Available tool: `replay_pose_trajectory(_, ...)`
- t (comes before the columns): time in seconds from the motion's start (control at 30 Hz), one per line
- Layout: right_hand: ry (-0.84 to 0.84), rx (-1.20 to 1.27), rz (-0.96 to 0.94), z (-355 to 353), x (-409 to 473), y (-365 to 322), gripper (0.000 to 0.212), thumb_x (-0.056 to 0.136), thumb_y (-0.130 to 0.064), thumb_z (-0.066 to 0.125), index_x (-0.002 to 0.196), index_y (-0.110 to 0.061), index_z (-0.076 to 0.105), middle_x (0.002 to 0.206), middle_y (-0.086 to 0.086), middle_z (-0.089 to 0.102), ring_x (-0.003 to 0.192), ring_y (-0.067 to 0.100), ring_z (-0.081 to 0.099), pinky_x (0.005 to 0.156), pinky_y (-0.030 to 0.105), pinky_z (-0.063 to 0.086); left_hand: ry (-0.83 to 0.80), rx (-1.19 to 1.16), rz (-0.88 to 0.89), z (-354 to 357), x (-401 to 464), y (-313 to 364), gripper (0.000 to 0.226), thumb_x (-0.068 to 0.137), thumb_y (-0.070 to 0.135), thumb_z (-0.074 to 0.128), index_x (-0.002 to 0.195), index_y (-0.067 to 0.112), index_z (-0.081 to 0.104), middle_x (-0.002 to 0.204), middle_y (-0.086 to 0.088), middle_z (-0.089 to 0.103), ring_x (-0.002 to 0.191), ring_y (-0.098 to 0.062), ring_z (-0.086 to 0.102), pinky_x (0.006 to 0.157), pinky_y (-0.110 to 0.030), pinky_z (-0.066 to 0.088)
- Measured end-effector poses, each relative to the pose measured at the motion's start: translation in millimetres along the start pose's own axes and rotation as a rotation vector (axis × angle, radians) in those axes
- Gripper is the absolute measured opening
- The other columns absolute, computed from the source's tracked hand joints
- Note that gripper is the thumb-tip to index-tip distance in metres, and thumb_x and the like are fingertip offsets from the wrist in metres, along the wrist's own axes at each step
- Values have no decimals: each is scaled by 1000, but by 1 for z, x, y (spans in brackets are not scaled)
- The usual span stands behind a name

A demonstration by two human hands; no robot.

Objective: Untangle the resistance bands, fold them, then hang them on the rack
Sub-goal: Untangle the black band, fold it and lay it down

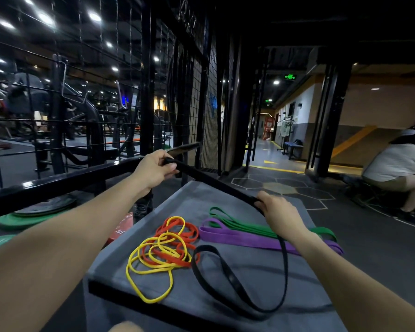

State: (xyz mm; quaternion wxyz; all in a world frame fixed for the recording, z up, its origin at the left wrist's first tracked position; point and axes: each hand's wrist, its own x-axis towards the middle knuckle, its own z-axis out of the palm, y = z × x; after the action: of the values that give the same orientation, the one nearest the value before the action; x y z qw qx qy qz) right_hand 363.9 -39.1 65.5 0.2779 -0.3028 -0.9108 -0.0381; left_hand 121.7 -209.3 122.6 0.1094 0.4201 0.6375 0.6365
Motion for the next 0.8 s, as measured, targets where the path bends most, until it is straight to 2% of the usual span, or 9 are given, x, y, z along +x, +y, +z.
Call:
replay_pose_trajectory(0.13, 78, -31, -10, -3, -1, 3, 17, 98, -28, 40, 94, -14, 49, 93, 10, 64, 86, 36, 59, 58, 35, 32, -47, 347, -76, -5, 4, -15, 18, 87, 3, 60, 83, 19, 53, 99, -12, 62, 93, -25, 59, 86, -37, 46)
replay_pose_trajectory(0.27, 120, -73, -54, -3, -1, 8, 19, 98, -26, 42, 99, -11, 53, 94, 10, 65, 86, 36, 60, 58, 36, 35, -405, 1014, -157, 4, -10, -18, 19, 87, 16, 63, 104, 11, 58, 101, -5, 57, 92, -19, 54, 79, -28, 40)
replay_pose_trajectory(0.33, 127, -83, -91, -6, -1, 6, 21, 98, -26, 41, 101, -9, 54, 94, 10, 65, 84, 36, 60, 60, 37, 38, -566, 1219, -213, 16, -19, -13, 22, 86, 25, 64, 100, 9, 59, 97, -4, 55, 86, -19, 50, 73, -26, 38)
replay_pose_trajectory(0.37, 129, -96, -105, -9, -1, 4, 23, 99, -25, 40, 102, -8, 54, 94, 11, 65, 84, 37, 60, 59, 37, 37, -611, 1289, -240, 23, -23, -9, 28, 84, 29, 66, 99, 8, 57, 100, -7, 54, 87, -20, 49, 72, -26, 38)
replay_pose_trajectory(0.43, 124, -139, -134, -15, -1, -1, 25, 100, -25, 37, 105, -6, 53, 95, 13, 64, 86, 37, 59, 59, 34, 31, -669, 1397, -272, 36, -28, -3, 61, 79, 41, 70, 125, 7, 47, 126, -12, 48, 110, -24, 50, 85, -30, 42)
replay_pose_trajectory(0.5, 115, -174, -160, -18, -1, -6, 25, 100, -23, 36, 107, -5, 52, 96, 14, 64, 88, 37, 59, 60, 33, 28, -692, 1361, -247, 52, -30, 3, 101, 72, 53, 71, 148, 12, 17, 151, -10, 21, 137, -28, 30, 107, -35, 34)
replay_pose_trajectory(0.6, 85, -236, -191, -20, 0, -15, 19, 99, -17, 38, 108, -6, 51, 101, 11, 64, 92, 35, 59, 61, 32, 29, -639, 989, -95, 81, -35, 12, 110, 71, 58, 68, 150, 18, 4, 156, -5, 9, 143, -25, 18, 116, -38, 23)
replay_pose_trajectory(0.7, 83, -233, -231, -21, -1, -21, 18, 95, -10, 43, 110, -7, 53, 103, 12, 65, 94, 35, 60, 62, 32, 30, -558, 624, -49, 108, -37, 12, 87, 74, 39, 75, 143, 19, 26, 139, -1, 39, 129, -20, 41, 107, -35, 36)
replay_pose_trajectory(0.8, 127, -190, -252, -25, -3, -17, 14, 94, -11, 46, 105, -5, 53, 99, 14, 65, 91, 37, 61, 60, 34, 30, -534, 506, 47, 126, -35, 7, 23, 83, 12, 67, 101, 19, 55, 101, 2, 61, 103, -19, 58, 92, -32, 45)
